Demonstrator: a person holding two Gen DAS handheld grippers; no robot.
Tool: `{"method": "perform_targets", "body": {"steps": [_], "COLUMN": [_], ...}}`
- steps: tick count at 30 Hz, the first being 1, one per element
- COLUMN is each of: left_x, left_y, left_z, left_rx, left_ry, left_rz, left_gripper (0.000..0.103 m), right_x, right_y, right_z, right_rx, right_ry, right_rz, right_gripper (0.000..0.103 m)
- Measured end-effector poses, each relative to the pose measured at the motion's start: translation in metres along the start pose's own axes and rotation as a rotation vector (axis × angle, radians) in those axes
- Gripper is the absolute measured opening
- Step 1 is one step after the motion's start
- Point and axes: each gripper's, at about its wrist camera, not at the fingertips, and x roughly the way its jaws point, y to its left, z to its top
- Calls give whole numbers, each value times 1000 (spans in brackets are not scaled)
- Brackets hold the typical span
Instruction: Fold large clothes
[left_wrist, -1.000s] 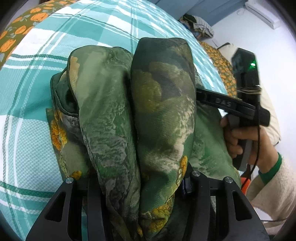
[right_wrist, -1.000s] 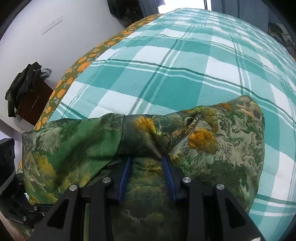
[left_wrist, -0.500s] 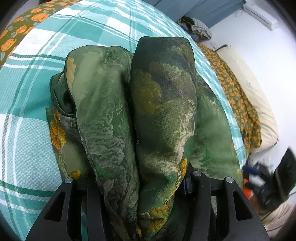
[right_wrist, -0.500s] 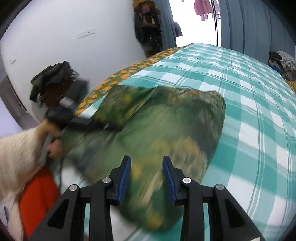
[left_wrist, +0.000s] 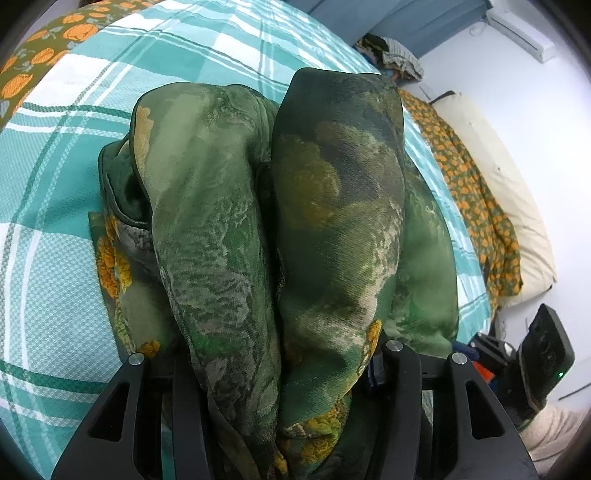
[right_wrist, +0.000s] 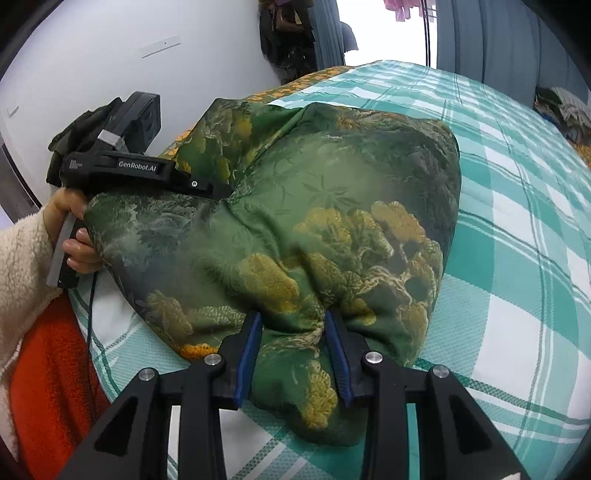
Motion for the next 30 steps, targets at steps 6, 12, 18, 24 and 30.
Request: {"method": "perform_targets", "body": {"steps": [6,12,18,24,30], "left_x": [-4,-6,-18,-99,-104], "left_y": [2,-2,-19,-19,43], "left_z": [-5,-8,-11,-24,-51], "left_rx": [-10,-14,-27,-92,-277], "left_ry": [-12,-16,-28,-172,-176], "left_rz": [-12,0,25,-52,-54], "left_gripper": [52,53,61,87,90], "right_x": [-32,-36,19,-27,25], "right_y": [9,22,22,55,94], "right_z": [22,62,52,72,73], "right_rx": [32,10,-23,-77,-124], "right_ry": [-20,-102,3,-99,-28], "right_rz": [-19,-9,-30,1,87], "right_gripper": [36,36,36,37,37]}}
